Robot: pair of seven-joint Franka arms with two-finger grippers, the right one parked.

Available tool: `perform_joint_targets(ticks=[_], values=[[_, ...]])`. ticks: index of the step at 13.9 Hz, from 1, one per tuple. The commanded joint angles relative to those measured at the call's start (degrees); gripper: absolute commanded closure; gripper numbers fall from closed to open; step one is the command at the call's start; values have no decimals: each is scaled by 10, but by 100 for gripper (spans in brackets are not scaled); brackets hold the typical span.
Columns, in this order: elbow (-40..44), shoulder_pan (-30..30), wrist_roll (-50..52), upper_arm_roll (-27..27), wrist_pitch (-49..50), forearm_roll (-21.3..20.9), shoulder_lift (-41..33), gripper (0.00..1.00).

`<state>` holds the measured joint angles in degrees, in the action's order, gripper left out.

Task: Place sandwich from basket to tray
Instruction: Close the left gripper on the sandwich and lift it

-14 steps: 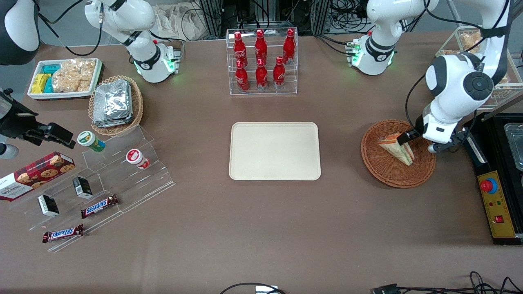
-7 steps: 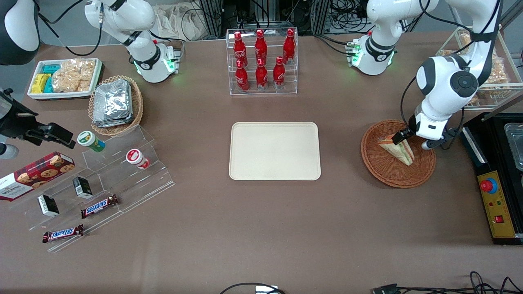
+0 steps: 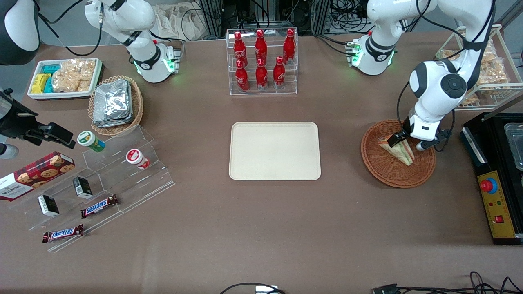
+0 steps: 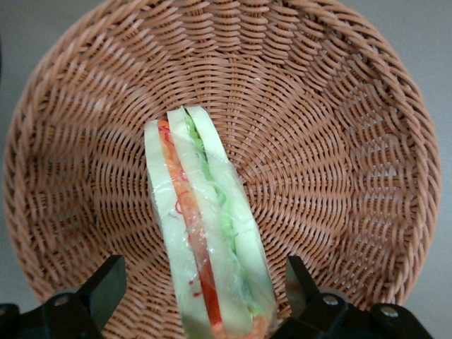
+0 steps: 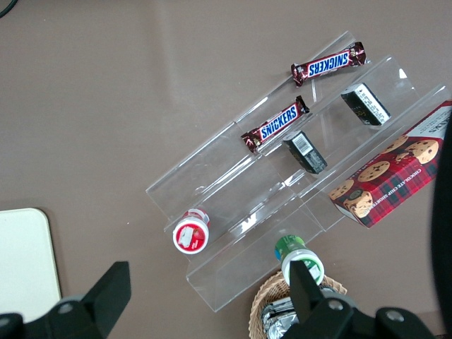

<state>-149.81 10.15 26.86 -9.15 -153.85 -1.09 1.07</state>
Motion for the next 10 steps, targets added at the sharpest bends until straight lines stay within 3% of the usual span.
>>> perform_joint_targets(ticks=[1, 2, 4, 5, 10], values=[[-6, 11, 6, -2, -23, 2, 10, 10], [-6, 12, 6, -2, -23, 2, 11, 26], [-5, 12, 6, -2, -23, 2, 12, 85], [-4, 12, 6, -2, -23, 2, 12, 100], [15, 9, 10, -5, 16, -3, -12, 100]])
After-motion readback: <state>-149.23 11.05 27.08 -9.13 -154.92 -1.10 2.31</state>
